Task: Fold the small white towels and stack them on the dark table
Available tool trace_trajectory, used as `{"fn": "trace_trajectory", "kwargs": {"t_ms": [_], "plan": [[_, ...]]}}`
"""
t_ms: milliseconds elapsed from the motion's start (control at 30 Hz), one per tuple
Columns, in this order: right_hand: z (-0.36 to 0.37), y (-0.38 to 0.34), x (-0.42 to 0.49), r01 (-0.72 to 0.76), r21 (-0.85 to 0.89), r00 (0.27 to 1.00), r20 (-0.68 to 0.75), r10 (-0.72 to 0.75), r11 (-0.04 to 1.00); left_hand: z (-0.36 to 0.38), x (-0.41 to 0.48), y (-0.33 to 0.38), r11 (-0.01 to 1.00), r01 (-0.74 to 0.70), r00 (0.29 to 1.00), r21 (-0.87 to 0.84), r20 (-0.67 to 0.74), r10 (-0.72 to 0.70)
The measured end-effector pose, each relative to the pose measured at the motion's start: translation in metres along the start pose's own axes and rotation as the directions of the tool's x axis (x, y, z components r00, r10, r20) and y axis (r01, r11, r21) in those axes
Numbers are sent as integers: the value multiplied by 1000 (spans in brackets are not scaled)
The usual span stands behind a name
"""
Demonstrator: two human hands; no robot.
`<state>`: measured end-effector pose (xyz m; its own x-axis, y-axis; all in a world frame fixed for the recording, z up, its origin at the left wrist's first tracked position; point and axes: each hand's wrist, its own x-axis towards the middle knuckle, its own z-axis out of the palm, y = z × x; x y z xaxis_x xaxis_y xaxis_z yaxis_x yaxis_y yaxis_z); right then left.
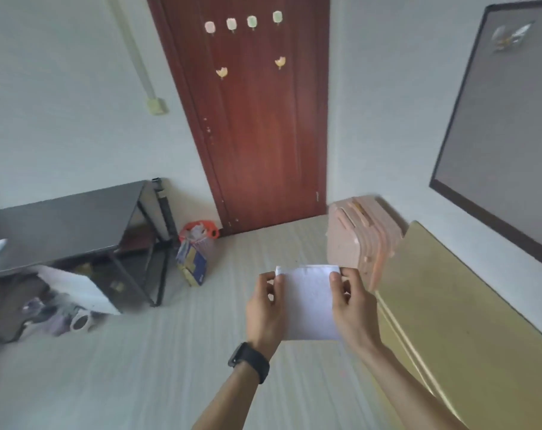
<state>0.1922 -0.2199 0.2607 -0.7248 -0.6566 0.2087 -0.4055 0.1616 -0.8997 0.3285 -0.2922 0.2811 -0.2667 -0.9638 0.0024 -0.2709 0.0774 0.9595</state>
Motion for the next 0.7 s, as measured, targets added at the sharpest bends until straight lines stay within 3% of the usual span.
{"fn": "trace_trajectory", "kwargs": {"t_ms": [233, 333, 700], "plan": [[213, -128, -36, 198, 161, 923, 300, -239, 967, -231, 38, -52, 995, 38, 932, -88, -355, -67], [307, -177, -65, 225, 225, 874, 383, -299, 948, -330, 50, -77, 999, 36, 881, -35, -471, -49], [589, -323, -144, 280, 362, 715, 539, -445, 889, -610, 108, -160, 993, 113, 643, -22, -761, -90]]}}
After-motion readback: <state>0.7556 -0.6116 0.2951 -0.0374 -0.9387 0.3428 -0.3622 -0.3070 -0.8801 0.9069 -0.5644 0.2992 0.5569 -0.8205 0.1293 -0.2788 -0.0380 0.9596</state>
